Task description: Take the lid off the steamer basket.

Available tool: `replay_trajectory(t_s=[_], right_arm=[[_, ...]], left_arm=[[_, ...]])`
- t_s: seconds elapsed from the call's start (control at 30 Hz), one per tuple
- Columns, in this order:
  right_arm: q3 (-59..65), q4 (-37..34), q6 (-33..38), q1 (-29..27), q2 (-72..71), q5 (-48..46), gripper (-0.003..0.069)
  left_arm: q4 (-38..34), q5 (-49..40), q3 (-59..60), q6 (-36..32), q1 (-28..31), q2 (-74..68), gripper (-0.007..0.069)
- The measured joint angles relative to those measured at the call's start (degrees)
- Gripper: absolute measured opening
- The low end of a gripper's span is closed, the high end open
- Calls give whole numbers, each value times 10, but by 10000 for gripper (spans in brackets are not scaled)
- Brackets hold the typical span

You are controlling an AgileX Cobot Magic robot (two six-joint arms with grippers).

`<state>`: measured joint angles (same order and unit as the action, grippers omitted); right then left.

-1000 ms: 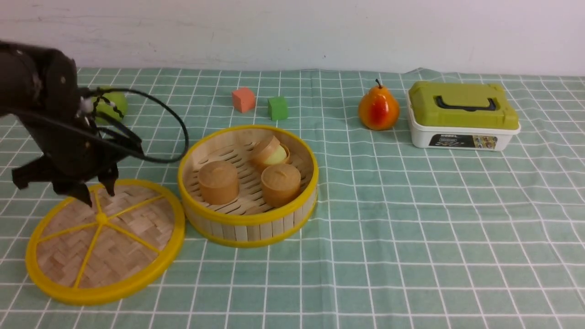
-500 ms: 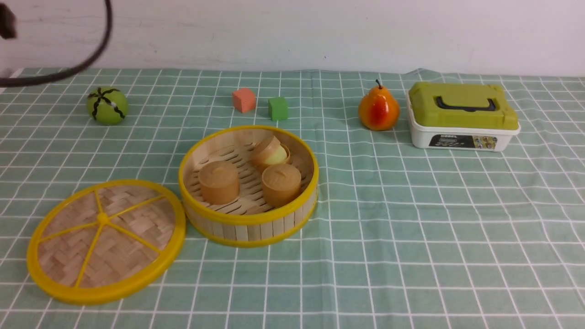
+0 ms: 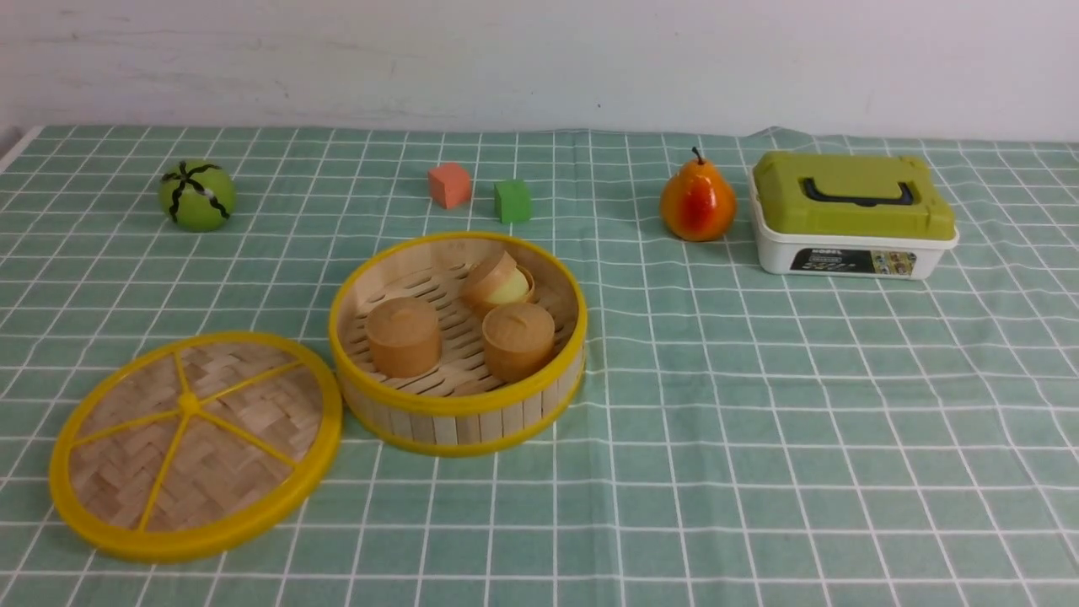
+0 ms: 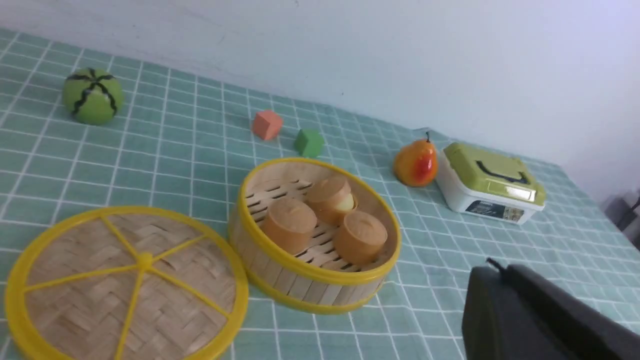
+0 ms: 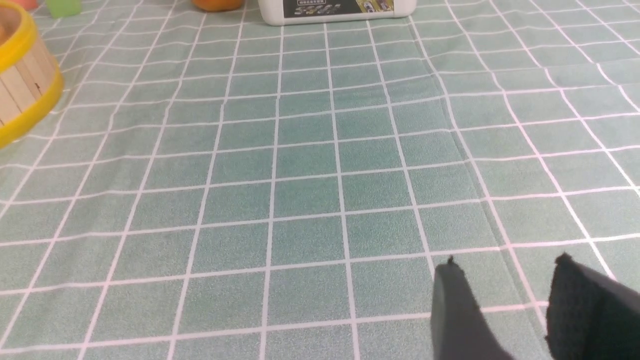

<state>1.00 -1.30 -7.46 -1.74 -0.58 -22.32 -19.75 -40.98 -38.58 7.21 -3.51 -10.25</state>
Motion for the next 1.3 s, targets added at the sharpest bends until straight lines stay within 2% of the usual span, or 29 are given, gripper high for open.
replay_trajectory(t_s=[0.27,0.63,0.73,0.9,1.07,1.17,1.3], right_arm=[[0,0,0,0,0,0,241],[0,0,0,0,0,0,241],[0,0,0,0,0,0,241],[0,0,0,0,0,0,241],[0,0,0,0,0,0,241],[0,0,0,0,0,0,241],[0,0,0,0,0,0,241]], left_arm=[[-24,174,158,-3,0,109,-13],[-26,188,270,-4,0,110,-13],[-9,189,299,-4,0,110,-13],[64,197,360,-2,0,110,-12],[155,205,401,64,0,110,-12],[188,200,402,96,0,110,-10],[203,198,402,103,0,110,-8]])
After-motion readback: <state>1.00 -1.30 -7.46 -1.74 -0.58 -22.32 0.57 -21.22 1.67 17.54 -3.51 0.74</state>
